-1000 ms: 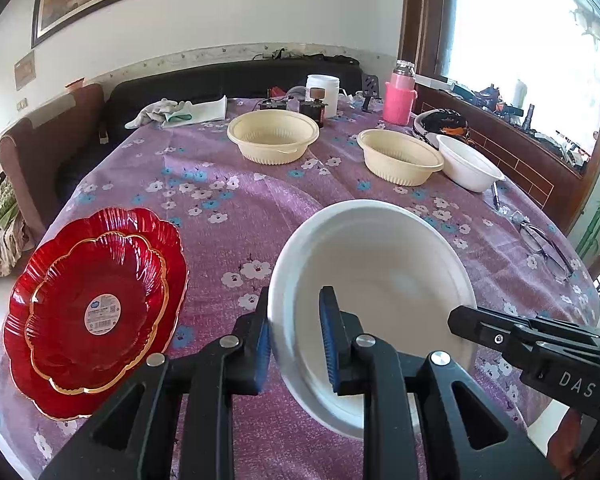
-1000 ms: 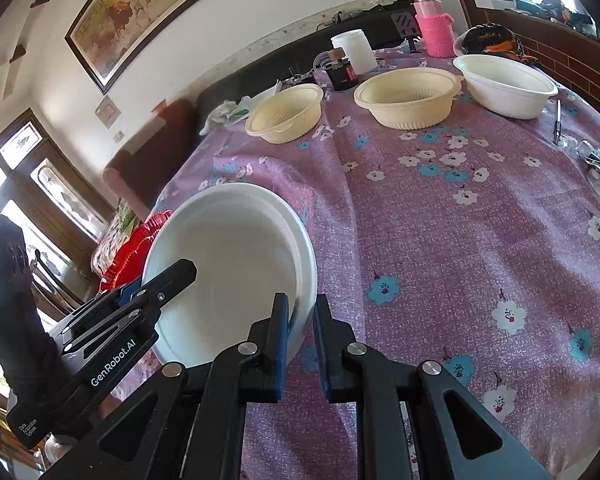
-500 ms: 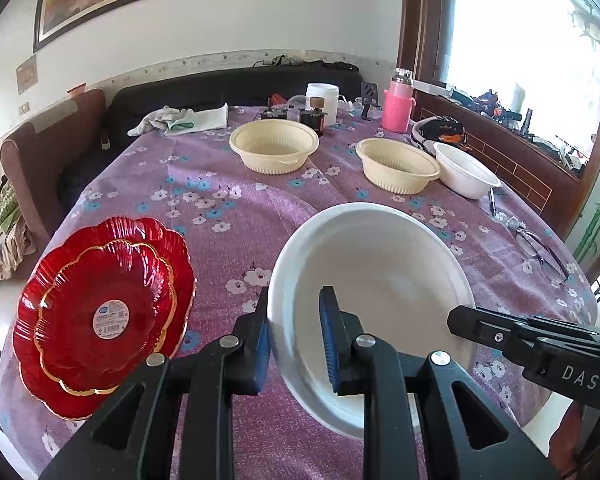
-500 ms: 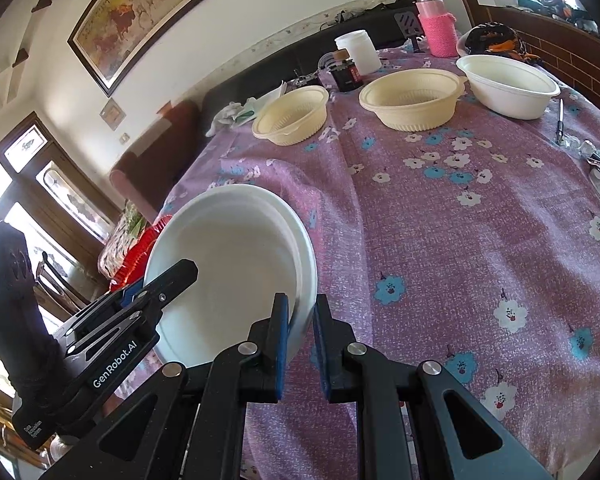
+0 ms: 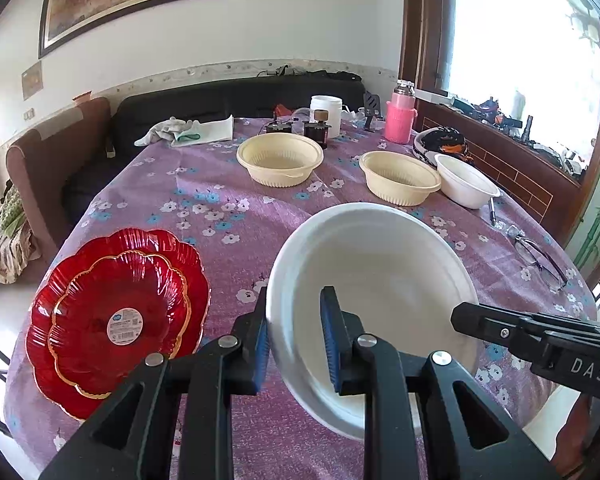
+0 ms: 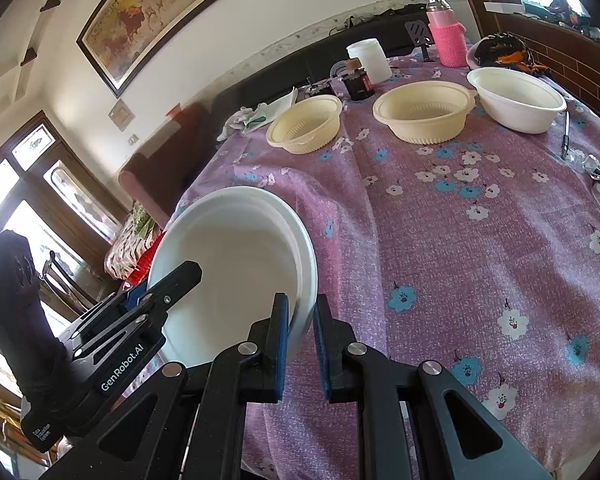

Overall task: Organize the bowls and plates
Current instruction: 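Lift the white paper plate with the left gripper toward the red plates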

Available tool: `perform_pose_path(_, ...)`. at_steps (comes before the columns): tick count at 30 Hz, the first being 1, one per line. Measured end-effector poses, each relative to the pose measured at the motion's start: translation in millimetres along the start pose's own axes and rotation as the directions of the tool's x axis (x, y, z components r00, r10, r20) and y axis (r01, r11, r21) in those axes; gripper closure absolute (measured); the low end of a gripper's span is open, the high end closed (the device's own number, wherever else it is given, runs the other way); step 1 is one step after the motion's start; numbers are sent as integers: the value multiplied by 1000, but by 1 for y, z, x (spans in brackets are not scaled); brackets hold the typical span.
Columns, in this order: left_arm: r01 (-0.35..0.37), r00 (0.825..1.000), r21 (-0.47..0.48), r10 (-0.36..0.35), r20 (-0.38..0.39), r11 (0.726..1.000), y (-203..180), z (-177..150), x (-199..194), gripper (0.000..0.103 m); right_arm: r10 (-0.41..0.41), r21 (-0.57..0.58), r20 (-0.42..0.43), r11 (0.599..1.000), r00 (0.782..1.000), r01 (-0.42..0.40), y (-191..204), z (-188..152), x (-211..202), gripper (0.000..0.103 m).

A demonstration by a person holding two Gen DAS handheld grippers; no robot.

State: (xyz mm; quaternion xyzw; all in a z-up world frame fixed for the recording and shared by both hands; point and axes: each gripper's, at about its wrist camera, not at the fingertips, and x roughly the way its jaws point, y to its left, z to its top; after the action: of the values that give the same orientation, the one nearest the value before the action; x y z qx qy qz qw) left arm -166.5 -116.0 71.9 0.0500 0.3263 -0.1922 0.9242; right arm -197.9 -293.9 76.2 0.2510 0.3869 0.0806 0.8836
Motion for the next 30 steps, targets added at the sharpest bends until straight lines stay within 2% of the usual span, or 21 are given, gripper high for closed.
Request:
perform_pose_path(13,-11,999,-27,12,33,1000,14,6,-15,82,21,-29,-3,999,1000,-21,16,9,0,89)
perform_pose_path(30,-31,997,-69,35,62,997,36,12,-30,76,36,-77,-20,996,999,-38,43,21,8,89)
